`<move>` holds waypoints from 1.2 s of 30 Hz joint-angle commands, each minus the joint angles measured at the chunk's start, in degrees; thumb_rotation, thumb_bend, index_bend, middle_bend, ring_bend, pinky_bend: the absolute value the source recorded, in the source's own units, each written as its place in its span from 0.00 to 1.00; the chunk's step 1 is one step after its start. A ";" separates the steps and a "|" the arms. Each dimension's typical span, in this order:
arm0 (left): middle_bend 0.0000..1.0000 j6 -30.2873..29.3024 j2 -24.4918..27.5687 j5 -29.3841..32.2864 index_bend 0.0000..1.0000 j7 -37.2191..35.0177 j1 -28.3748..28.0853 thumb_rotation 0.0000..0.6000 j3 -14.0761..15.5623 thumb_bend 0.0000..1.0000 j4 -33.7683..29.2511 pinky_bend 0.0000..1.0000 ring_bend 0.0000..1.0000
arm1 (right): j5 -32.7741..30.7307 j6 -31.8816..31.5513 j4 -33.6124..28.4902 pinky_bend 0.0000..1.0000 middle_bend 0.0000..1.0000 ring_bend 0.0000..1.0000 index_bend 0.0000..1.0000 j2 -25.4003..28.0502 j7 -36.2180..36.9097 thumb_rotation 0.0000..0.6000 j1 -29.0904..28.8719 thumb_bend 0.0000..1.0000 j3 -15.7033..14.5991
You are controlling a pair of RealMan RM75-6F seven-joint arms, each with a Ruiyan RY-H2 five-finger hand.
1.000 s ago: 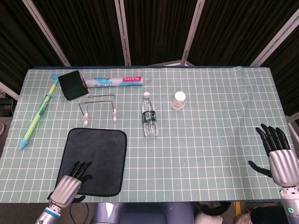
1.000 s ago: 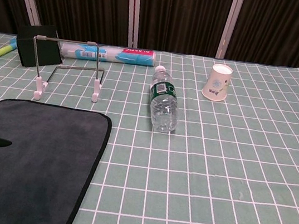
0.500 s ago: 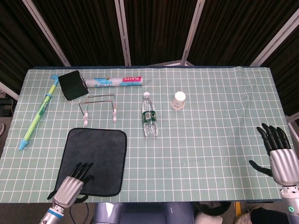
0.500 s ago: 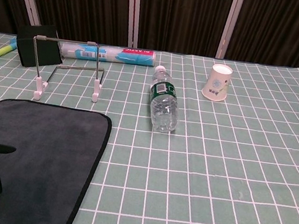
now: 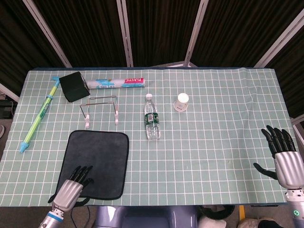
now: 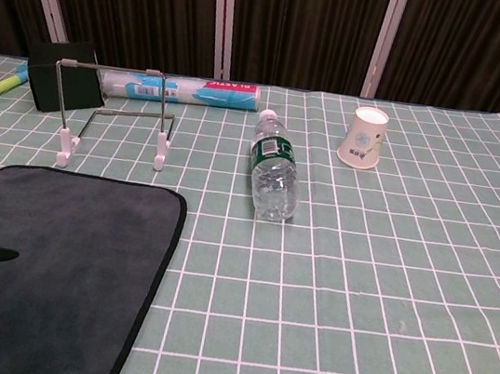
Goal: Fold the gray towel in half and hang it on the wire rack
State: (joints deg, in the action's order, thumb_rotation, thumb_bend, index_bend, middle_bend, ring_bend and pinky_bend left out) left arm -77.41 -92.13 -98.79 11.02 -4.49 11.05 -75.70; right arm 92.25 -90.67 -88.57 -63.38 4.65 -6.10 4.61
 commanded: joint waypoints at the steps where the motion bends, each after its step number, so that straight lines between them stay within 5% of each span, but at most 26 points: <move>1: 0.00 -0.02 0.07 0.04 0.34 -0.19 -0.04 1.00 0.05 0.04 -0.05 0.00 0.00 | -0.03 0.01 0.02 0.00 0.00 0.00 0.00 0.03 0.08 1.00 0.01 0.00 0.00; 6: 0.00 0.31 0.32 0.02 0.34 -0.27 -0.23 1.00 0.32 0.21 -0.41 0.00 0.00 | -0.07 0.05 0.06 0.00 0.00 0.00 0.00 0.04 0.18 1.00 -0.01 0.00 0.02; 16: 0.00 1.45 1.19 0.72 0.34 0.22 -0.72 1.00 0.41 0.34 -1.98 0.00 0.00 | -0.26 0.20 -0.02 0.00 0.00 0.00 0.00 0.17 0.43 1.00 0.00 0.00 0.02; 36: 0.00 1.54 2.67 0.93 0.35 0.92 -0.92 1.00 0.74 0.44 -4.48 0.00 0.00 | -0.40 0.48 -0.22 0.00 0.00 0.00 0.00 0.32 0.55 1.00 -0.01 0.00 -0.02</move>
State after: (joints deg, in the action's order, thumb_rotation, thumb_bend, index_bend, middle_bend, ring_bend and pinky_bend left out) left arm -75.91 -89.52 -97.90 11.76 -5.47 11.73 -80.06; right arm 91.85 -90.19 -88.78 -63.06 5.20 -6.11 4.59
